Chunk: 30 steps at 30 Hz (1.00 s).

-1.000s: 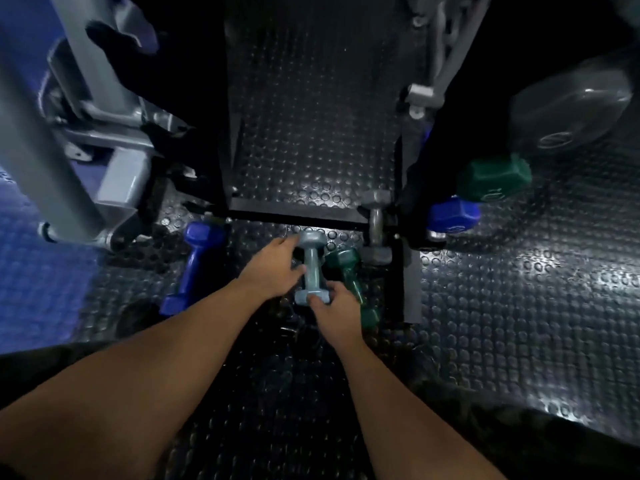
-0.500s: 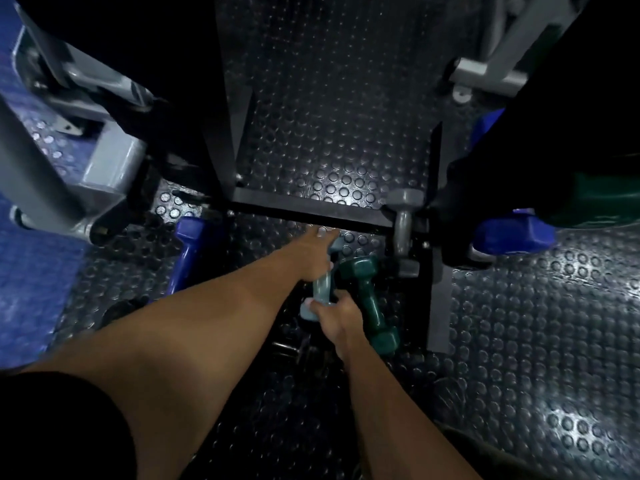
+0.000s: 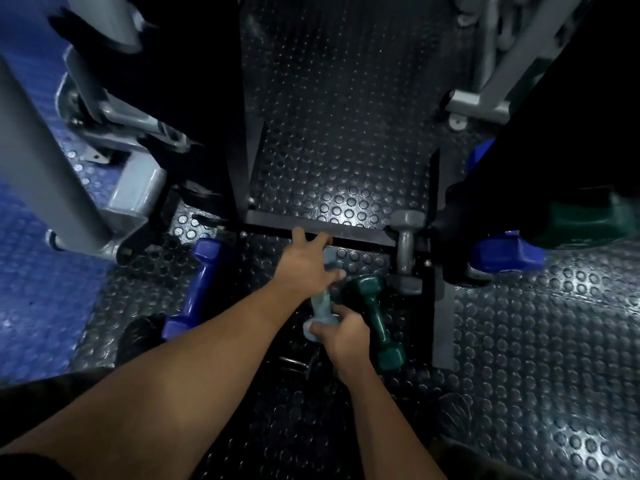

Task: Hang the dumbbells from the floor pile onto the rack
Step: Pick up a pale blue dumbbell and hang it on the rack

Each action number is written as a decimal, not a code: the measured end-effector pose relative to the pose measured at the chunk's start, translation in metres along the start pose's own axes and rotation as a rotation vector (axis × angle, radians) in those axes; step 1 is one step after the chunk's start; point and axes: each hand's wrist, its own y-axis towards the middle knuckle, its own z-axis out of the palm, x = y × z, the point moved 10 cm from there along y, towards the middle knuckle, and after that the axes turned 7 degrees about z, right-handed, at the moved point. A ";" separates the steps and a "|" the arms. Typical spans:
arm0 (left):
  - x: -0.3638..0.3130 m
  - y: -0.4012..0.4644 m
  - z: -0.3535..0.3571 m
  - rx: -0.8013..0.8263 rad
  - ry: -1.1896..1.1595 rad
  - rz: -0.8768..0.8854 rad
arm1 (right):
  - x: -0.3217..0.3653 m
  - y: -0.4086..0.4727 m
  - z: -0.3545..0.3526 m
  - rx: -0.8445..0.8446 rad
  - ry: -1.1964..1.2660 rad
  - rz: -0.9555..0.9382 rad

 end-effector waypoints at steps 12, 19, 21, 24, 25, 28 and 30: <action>-0.020 -0.114 -0.151 -0.092 -0.010 -0.028 | 0.104 -0.146 -0.037 -0.064 -0.361 -0.331; -0.035 -0.200 -0.247 -0.210 -0.171 0.047 | 0.172 -0.258 -0.047 -0.150 -0.591 -0.551; -0.038 -0.221 -0.272 -0.309 -0.225 0.053 | 0.195 -0.289 -0.056 -0.182 -0.664 -0.607; -0.039 -0.248 -0.306 -0.487 -0.322 0.103 | 0.235 -0.334 -0.075 -0.277 -0.770 -0.685; -0.040 -0.255 -0.314 -0.537 -0.370 0.120 | 0.249 -0.348 -0.081 -0.318 -0.802 -0.714; -0.045 -0.276 -0.341 -0.681 -0.505 0.143 | 0.290 -0.387 -0.093 -0.401 -0.914 -0.784; -0.043 -0.283 -0.356 -0.734 -0.625 0.131 | 0.314 -0.409 -0.097 -0.462 -0.968 -0.822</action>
